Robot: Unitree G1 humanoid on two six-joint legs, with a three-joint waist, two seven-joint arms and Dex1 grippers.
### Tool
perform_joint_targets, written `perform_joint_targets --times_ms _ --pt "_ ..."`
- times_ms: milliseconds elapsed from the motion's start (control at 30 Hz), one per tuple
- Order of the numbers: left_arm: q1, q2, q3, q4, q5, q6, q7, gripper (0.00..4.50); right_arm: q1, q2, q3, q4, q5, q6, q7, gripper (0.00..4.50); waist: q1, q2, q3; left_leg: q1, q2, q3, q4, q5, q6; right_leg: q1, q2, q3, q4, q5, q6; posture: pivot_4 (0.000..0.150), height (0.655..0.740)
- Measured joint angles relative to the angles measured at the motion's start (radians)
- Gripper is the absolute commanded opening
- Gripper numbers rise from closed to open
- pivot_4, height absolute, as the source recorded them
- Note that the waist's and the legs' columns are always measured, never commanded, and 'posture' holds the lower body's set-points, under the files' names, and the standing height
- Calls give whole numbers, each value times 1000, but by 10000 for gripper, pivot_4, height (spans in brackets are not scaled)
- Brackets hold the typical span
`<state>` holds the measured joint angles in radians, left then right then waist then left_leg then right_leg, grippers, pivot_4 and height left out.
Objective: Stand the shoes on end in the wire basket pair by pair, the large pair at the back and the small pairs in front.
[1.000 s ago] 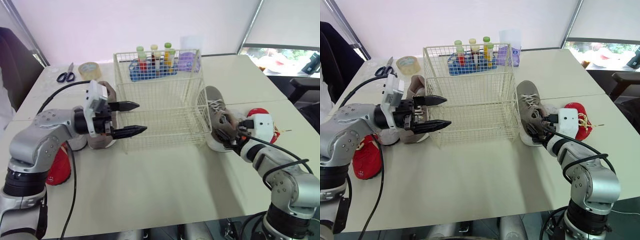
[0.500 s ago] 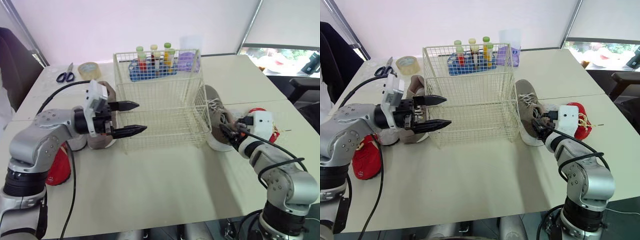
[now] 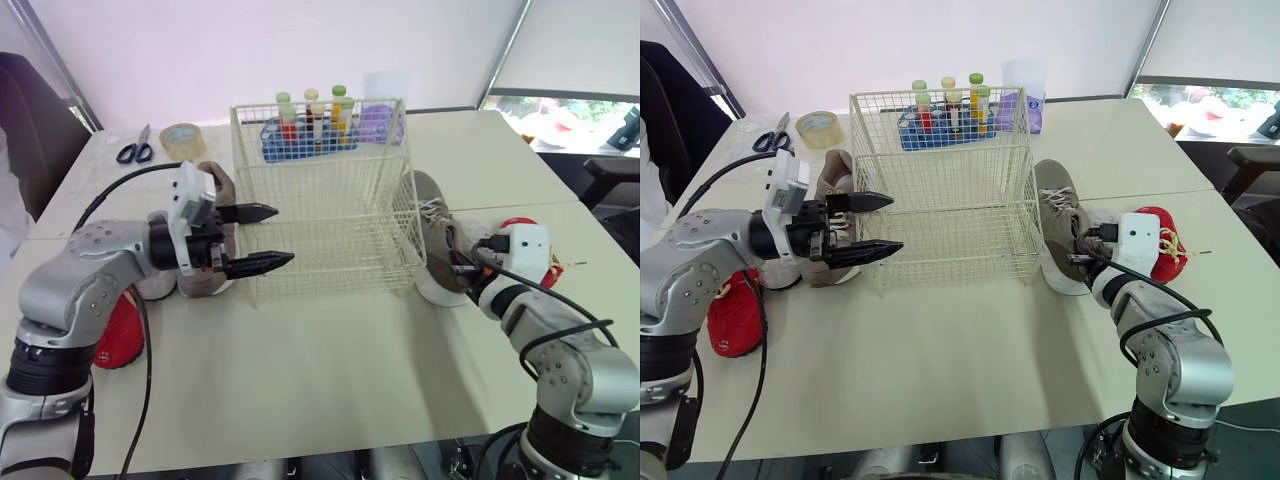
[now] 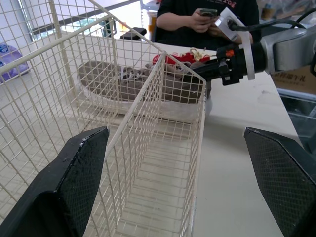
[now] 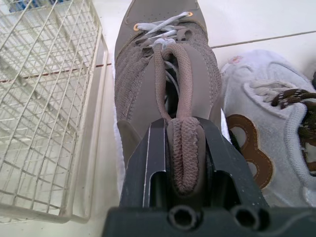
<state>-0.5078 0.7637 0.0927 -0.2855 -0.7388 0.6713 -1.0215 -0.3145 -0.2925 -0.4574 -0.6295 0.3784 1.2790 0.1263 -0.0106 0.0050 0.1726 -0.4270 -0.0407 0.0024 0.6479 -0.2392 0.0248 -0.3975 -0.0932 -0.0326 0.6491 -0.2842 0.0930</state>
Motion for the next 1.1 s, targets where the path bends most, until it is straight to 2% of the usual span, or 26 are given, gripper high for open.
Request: perform_joint_targets --times_ms 167,333,433,533,633,667,767,900,1100 --pt "-21 -5 -1 20 4 -5 -10 45000 -199 -82 -134 8 20 48 -13 1791 2 3 3 0 0 0 -1 0 0 -1 0 0 0 0 0 1500 7400" --pt "-75 -35 -12 56 10 -9 -22 45000 -362 -155 -169 13 33 96 -15 1791 0 2 3 -1 0 0 -2 0 0 -2 1 0 0 0 1 1500 7400" --pt "-122 -45 -18 86 3 4 -23 45000 -419 -266 -169 32 65 90 44 1791 0 2 4 -1 0 0 -2 0 0 -1 1 -1 0 0 1 1500 7400" --pt "-186 -43 2 157 -33 48 -28 45000 -435 -458 -142 85 121 15 203 1791 1 2 8 -1 0 0 -1 0 0 -1 2 -1 0 0 1 1500 7400" --pt "-274 -25 24 247 -62 99 -44 45000 -444 -617 -91 106 157 -130 382 1791 -5 0 10 -1 1 0 -1 0 1 0 4 -1 0 1 3 1500 7400" --pt "-329 -17 25 301 -78 130 -59 45000 -434 -693 -46 118 153 -245 480 1791 -6 -1 11 -1 1 0 -1 0 1 -1 5 0 0 1 3 1500 7400" --pt "-433 17 42 415 -82 178 -92 45000 -425 -767 38 151 137 -481 656 1791 -10 -3 12 0 2 0 -1 0 1 -1 6 0 0 1 4 1500 7400" --pt "-524 59 43 543 -71 207 -161 45000 -424 -789 150 209 46 -818 796 1791 -7 -4 13 0 2 0 1 0 0 0 6 0 1 2 5 1500 7400" --pt "-573 70 40 630 -56 251 -228 45000 -424 -771 272 312 -136 -1280 864 1791 0 -9 16 -1 2 0 2 0 0 0 5 0 0 2 6 1500 7400"
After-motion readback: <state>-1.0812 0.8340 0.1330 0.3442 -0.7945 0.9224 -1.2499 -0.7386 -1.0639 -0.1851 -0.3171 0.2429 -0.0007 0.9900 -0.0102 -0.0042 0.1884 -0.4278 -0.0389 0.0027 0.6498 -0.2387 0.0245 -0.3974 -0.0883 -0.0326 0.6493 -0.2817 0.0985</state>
